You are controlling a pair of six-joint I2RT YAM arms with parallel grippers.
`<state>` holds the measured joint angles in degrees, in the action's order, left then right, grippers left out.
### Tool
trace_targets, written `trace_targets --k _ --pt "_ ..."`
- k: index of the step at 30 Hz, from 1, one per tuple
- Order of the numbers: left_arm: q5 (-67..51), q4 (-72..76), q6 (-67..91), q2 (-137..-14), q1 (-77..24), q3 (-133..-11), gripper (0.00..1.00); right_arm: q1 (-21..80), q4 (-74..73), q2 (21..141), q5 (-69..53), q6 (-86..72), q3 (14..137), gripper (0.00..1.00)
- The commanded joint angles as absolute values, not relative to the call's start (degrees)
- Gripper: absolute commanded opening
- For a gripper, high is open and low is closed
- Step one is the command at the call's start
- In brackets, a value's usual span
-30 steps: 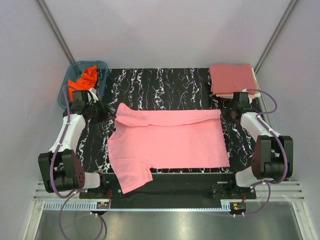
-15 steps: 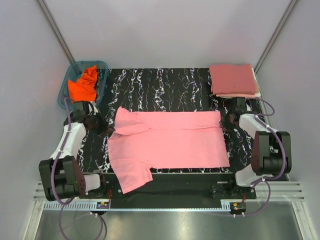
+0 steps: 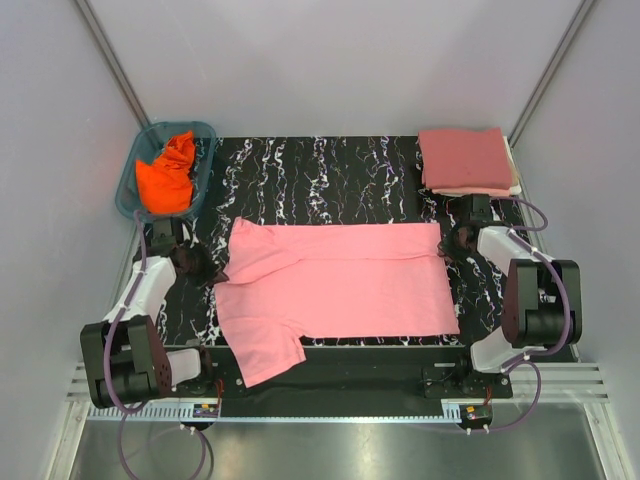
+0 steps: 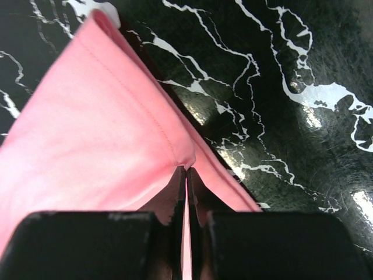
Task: Fold and stack the t-shirts
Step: Fold the tshirt
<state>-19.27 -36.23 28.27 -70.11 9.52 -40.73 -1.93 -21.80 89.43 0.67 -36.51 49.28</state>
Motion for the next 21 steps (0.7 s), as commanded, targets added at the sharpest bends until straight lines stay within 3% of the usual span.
trace_targets --k 1,5,8,9,11,12,14,15,16,21 --pt "-21.7 -34.81 29.0 -69.87 9.67 -40.43 0.0 -2.29 -21.88 87.71 0.09 -36.83 51.85 0.04" --pt "-21.98 -34.54 30.41 -68.12 8.35 -39.64 0.0 -2.29 -22.24 89.29 0.09 -37.0 51.77 0.04" --pt "-21.71 -35.06 31.72 -66.37 7.13 -38.68 0.01 -2.29 -22.94 89.39 0.09 -37.0 51.68 0.15" --pt "-21.62 -35.33 32.25 -65.84 6.68 -38.58 0.14 -2.29 -24.24 89.21 0.17 -36.83 52.29 0.18" --pt "-22.58 -36.03 33.4 -64.17 5.63 -38.67 0.27 -2.28 -25.92 87.63 0.17 -36.39 53.95 0.25" --pt "-22.41 -36.3 33.22 -63.64 5.54 -39.19 0.44 -2.29 -27.49 86.15 0.09 -36.3 54.49 0.27" --pt "-18.84 -36.83 30.6 -63.46 5.54 -43.31 0.56 -2.29 -29.08 84.47 -1.65 -36.56 55.89 0.34" --pt "-17.5 -36.65 29.54 -64.15 5.54 -45.24 0.59 -2.2 -29.0 82.72 -4.37 -36.74 55.9 0.36" --pt "-15.84 -36.22 27.36 -65.47 5.54 -49.35 0.59 -2.11 -28.74 82.1 -5.96 -37.7 55.99 0.45" --pt "-14.58 -35.16 23.03 -83.82 5.71 -64.57 0.55 8.24 -22.95 80.33 -8.27 -41.39 55.81 0.51"
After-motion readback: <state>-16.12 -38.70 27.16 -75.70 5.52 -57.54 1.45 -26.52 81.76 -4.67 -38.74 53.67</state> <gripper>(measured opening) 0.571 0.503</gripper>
